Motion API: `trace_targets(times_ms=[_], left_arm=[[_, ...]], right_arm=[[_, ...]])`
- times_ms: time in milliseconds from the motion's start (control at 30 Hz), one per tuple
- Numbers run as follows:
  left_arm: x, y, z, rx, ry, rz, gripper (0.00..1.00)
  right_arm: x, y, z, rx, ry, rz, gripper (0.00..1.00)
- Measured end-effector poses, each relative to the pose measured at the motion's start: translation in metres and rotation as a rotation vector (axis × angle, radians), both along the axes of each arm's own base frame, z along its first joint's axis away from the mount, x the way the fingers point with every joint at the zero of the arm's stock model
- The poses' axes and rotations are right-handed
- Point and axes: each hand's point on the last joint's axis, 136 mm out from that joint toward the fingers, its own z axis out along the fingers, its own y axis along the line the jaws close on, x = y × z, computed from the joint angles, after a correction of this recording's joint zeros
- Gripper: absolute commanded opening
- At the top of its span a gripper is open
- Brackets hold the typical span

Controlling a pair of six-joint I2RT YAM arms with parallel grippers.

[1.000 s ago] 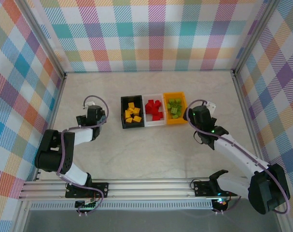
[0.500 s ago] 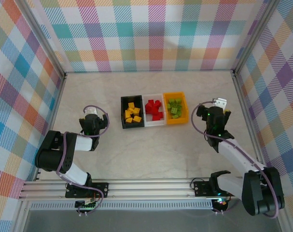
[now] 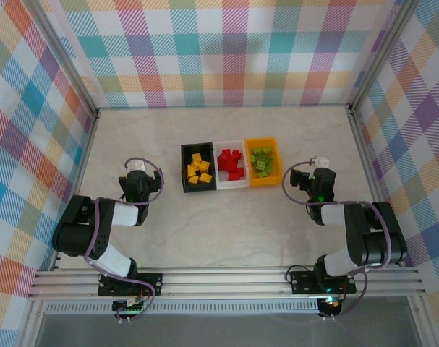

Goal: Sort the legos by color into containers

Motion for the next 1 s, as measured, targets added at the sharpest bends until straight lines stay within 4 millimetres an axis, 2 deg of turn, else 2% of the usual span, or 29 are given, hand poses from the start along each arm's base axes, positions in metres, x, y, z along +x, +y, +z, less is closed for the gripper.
trace_targets(times_ms=[100,1000], left_arm=[[0.0,0.0002,0.0,0.0,0.0,0.001,1.0],[0.0,0.0001,0.0,0.0,0.0,0.0,1.0]], right_arm=[[0.0028,0.0017,-0.0046,0.004,-0.003,0.008,1.0],[0.0045,0.0003,-0.0024,0.018,-0.014,0.015,1.0]])
